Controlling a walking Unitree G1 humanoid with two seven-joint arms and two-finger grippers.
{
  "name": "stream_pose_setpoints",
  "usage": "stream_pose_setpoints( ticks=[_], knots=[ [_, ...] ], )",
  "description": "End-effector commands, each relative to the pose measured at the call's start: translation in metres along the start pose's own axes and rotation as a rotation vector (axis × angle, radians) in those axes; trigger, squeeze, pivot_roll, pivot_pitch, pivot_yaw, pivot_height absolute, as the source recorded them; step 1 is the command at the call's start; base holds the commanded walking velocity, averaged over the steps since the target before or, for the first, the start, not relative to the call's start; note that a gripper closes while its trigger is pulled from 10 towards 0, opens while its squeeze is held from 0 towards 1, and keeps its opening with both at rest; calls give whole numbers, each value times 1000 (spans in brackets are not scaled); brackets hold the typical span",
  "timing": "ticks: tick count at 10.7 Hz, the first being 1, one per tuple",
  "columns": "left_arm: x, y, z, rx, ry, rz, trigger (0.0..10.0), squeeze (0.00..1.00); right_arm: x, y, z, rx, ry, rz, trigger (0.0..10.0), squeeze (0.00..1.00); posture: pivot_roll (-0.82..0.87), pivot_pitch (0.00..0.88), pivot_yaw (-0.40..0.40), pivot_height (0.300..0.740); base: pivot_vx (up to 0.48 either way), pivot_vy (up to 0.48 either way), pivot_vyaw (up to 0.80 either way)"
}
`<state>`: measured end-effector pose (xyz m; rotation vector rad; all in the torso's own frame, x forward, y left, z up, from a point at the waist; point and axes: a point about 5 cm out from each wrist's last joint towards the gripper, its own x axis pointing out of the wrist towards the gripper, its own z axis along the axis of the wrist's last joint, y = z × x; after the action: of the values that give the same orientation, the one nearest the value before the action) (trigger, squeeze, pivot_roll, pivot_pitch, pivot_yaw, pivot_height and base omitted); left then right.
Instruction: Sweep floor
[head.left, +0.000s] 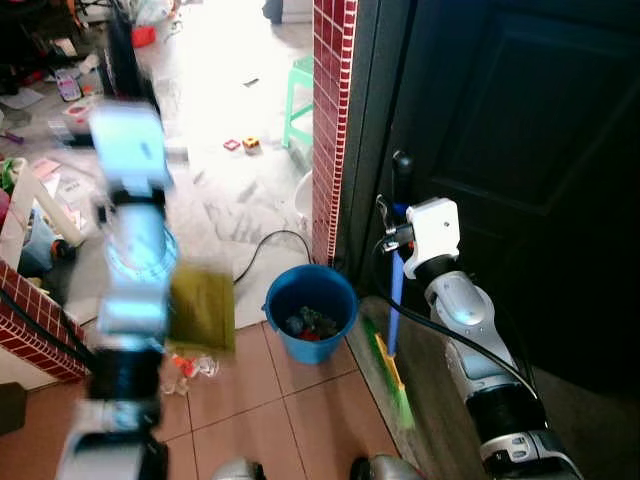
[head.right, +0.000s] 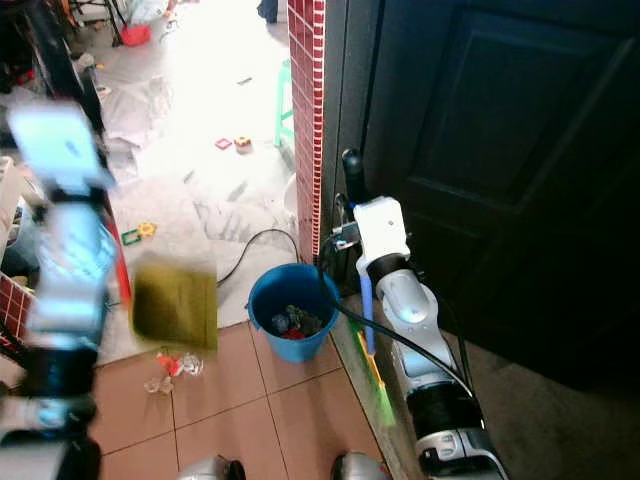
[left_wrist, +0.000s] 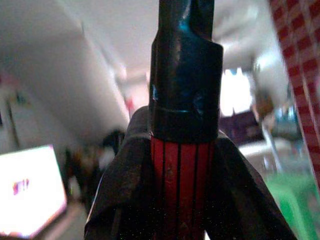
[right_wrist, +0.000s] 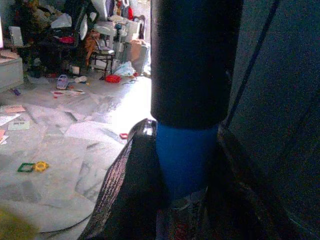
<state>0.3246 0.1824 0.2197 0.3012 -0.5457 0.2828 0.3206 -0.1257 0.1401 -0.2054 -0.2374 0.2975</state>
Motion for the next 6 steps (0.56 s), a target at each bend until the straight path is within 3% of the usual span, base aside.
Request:
stream_pose_setpoints(
  ticks=[1, 2, 4, 6],
  knots=[
    [-7, -7, -7, -43, 21, -11, 10000, 0, 4, 1, 9, 1, -42, 16, 10000, 0, -129, 50, 14, 740, 0, 0, 0],
    [-16, -19, -21, -74, 124, -22, 10000, 0, 3, 4, 8, 47, -31, 36, 10000, 0, -133, 51, 15, 740, 0, 0, 0],
    [-29, -29, -38, -55, 212, -26, 10000, 0, 0, 8, 6, 68, -21, 56, 10000, 0, -138, 49, 19, 740, 0, 0, 0],
    [-48, -38, -59, -118, 356, 44, 10000, 0, -2, 14, 4, 83, -16, 90, 10000, 0, -135, 46, 20, 740, 0, 0, 0]
  ],
)
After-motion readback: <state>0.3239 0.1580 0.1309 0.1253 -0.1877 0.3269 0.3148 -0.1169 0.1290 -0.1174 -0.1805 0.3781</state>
